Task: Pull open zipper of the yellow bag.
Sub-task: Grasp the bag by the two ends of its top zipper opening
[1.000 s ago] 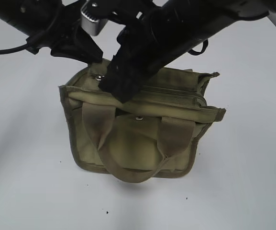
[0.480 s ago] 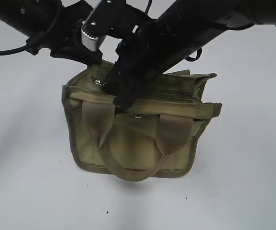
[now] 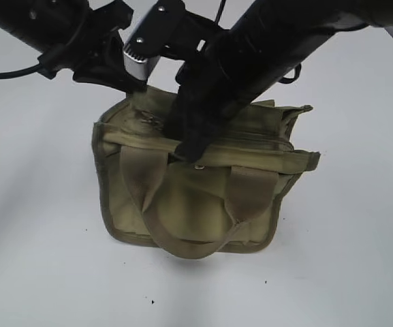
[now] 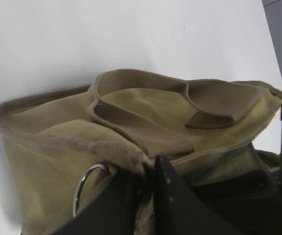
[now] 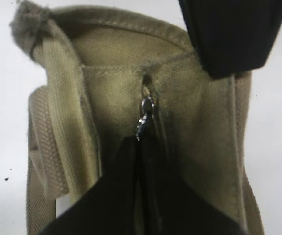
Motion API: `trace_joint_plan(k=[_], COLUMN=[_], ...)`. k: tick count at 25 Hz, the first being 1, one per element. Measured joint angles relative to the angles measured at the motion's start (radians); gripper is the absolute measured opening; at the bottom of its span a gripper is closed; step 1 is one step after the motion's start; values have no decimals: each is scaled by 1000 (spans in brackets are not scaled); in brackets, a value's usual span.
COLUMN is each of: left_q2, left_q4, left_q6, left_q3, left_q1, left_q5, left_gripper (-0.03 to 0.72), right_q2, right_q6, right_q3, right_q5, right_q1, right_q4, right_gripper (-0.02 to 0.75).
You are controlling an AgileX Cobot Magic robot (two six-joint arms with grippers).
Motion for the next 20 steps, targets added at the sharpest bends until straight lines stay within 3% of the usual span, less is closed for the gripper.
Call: trace_joint_plan(k=[10,15,20], left_q2=[0,0,0], left_q4=[-10,-15,-15], left_q6=[0,0,0], left_q3=[0,0,0], left_q1=[-1,-1,-1], left_q5=[-2,-1,-3], left_gripper=[61,61,61], right_q2=[-99,-116,-116], right_q6=[407,611,704], right_q3=[0,0,0], right_q5=[268,483,582], right_q1=[-1,-79,-174], right_q4=[-356,-394,-403], right_gripper=[2,2,2])
